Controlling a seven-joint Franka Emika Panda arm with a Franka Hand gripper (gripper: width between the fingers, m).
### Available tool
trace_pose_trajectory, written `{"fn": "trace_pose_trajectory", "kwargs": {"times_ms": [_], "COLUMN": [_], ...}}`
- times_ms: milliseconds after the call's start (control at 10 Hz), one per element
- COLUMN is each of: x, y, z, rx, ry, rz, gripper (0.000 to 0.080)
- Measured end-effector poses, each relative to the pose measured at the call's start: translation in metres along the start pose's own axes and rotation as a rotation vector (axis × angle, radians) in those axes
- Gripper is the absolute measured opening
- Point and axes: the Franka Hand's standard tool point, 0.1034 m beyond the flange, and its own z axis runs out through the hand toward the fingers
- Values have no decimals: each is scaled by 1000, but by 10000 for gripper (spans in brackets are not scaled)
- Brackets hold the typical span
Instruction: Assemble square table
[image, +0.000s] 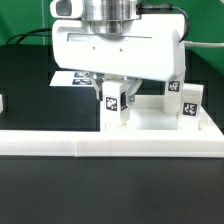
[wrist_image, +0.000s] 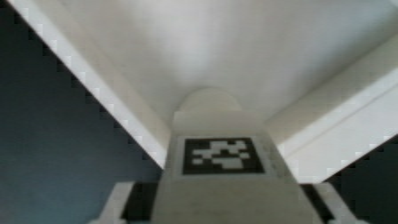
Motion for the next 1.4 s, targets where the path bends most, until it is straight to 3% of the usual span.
{"fn": "trace_pose_trajectory", "kwargs": {"times_ms": [200,400,500,900,1200,1300,1400], "x": [0,-4,-2,-1,-1,-2,-3], "y": [0,-5,-5,-6,-6,-8,-10], "z": [0,1,2,3,3,4,4], "rx": [0,-37,-37,12,15,22,23], "ry": [0,4,5,-30,-10,11,23], "rz": [140,595,732,1350,1282,1133,974], "gripper": [286,286,286,287,313,504,504]}}
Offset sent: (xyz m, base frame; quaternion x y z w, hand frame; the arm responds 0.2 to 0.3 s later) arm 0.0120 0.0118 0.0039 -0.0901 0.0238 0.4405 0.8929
